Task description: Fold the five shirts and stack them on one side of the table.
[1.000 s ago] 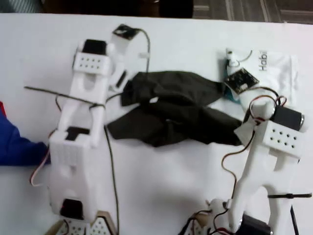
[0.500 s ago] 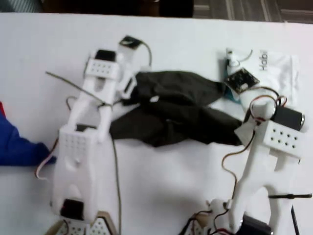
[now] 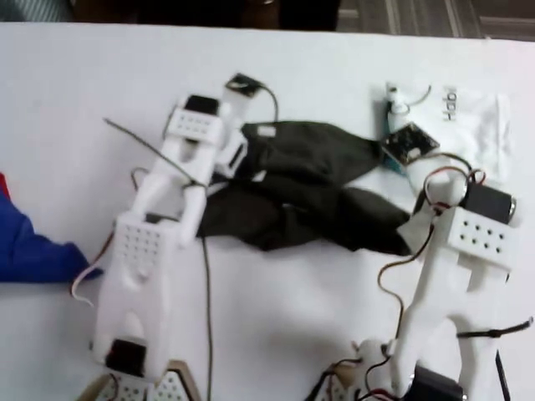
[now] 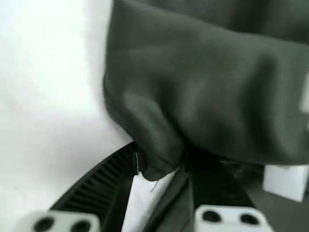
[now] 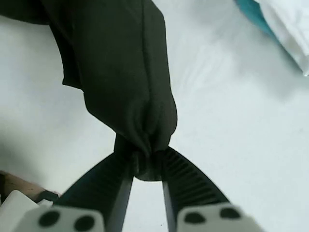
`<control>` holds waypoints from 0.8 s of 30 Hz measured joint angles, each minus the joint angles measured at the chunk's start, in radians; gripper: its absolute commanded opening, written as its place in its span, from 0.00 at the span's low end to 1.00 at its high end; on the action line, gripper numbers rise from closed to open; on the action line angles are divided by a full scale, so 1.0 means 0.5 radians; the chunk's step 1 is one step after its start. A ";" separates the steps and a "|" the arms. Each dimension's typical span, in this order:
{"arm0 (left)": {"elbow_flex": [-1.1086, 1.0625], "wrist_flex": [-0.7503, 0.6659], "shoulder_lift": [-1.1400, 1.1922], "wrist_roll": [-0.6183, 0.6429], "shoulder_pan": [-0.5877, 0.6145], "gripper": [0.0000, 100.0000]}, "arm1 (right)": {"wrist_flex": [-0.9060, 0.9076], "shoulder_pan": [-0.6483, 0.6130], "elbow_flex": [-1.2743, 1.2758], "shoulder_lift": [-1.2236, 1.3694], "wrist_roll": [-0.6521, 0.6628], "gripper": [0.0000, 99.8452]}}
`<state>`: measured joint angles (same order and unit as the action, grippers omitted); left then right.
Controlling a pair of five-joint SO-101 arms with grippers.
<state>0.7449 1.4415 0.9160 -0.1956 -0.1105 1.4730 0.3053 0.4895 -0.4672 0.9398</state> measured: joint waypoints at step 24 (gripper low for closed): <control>0.417 0.436 -0.037 -0.003 -0.003 0.03 | -0.479 0.003 0.068 -0.006 -0.473 0.02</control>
<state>0.9536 1.6594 0.8976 -0.1972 -0.1120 1.2336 0.3069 0.5232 -0.4703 0.7035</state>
